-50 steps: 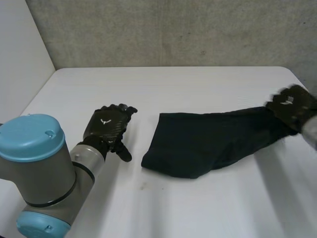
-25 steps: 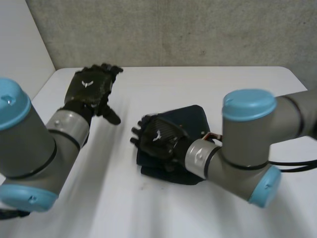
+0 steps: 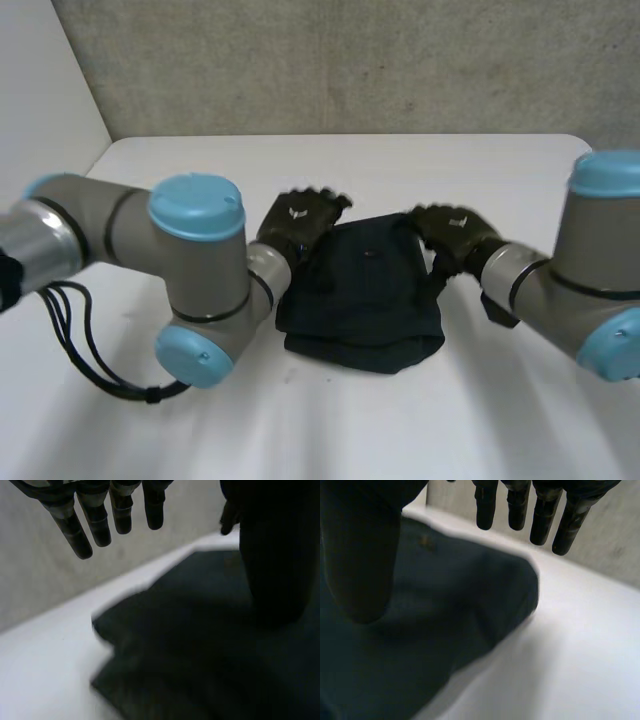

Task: Fold the shorts.

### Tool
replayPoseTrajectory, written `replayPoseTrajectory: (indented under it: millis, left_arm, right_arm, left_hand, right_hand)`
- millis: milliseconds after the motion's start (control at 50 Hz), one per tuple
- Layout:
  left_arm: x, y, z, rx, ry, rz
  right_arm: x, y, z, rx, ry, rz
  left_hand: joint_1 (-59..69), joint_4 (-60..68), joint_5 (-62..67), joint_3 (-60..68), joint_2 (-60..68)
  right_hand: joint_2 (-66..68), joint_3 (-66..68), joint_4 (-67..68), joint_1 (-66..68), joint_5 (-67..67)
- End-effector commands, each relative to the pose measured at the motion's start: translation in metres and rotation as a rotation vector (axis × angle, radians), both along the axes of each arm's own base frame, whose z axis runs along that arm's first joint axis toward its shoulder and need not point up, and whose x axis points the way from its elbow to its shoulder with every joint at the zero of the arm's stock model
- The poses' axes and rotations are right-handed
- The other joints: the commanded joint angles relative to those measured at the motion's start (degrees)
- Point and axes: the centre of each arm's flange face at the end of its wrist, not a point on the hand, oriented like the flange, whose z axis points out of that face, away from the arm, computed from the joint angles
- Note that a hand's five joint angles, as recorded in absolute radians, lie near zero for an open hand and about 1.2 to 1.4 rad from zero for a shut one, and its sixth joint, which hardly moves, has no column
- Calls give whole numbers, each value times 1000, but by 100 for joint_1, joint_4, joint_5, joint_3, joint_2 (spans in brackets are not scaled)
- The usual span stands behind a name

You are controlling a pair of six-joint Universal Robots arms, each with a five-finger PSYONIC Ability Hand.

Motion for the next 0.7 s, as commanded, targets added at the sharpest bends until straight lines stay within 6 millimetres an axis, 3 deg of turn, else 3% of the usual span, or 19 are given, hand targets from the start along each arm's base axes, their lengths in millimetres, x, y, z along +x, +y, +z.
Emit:
replayPoseTrajectory:
  millis: [20,140,200,340,360,380,420,440,480,540,600,700]
  left_arm:
    - [17,2,-43,109,-162,90]
    - [19,11,-47,123,-240,60]
    - [16,14,-34,97,-225,50]
    - [22,17,63,-77,-65,67]
    - [25,18,76,-100,-45,71]
    - [32,18,102,-149,-5,90]
    - [44,16,130,-199,36,124]
    - [51,15,143,-221,54,144]
    - [74,12,170,-248,81,200]
    - [101,15,191,-209,75,265]
    - [119,21,196,-136,36,299]
    - [124,27,199,-122,25,300]
  right_arm:
    - [5,-9,-38,23,105,33]
    - [-2,-12,-34,-39,215,12]
    - [-2,-12,-23,-75,230,14]
    - [-3,-12,64,-284,136,-34]
    - [-5,-12,89,-336,90,-79]
    - [-8,-12,102,-359,65,-111]
    - [-13,-11,127,-402,11,-179]
    - [-19,-10,150,-443,-30,-239]
    - [-25,-8,165,-464,-56,-287]
    - [-34,-2,181,-464,-58,-335]
    - [-36,3,183,-435,-50,-338]
    - [-37,6,180,-414,-37,-338]
  left_hand:
    - [33,20,-40,-51,40]
    - [33,20,-40,-51,39]
    - [33,20,-40,-51,39]
    - [-68,-81,-141,-152,-61]
    - [-68,-81,-141,-152,-61]
    - [-68,-81,-141,-152,-61]
    - [-68,-81,-141,-152,-61]
    - [-68,-81,-141,-152,-61]
    - [-34,-47,-107,-118,-28]
    - [-51,-64,-124,-135,-44]
    - [-101,-114,-174,-185,-95]
    - [-118,-132,-191,-202,-112]
  right_hand:
    - [-295,-212,-351,-176,-401]
    - [-295,-212,-351,-176,-401]
    - [-295,-212,-351,-176,-401]
    - [-295,-212,-351,-176,-401]
    - [-295,-212,-351,-176,-401]
    - [-295,-212,-351,-176,-401]
    - [-295,-212,-351,-176,-401]
    - [-295,-212,-351,-176,-401]
    - [-295,-212,-351,-176,-401]
    - [-295,-212,-351,-176,-401]
    - [-295,-212,-351,-176,-401]
    - [-295,-212,-351,-176,-401]
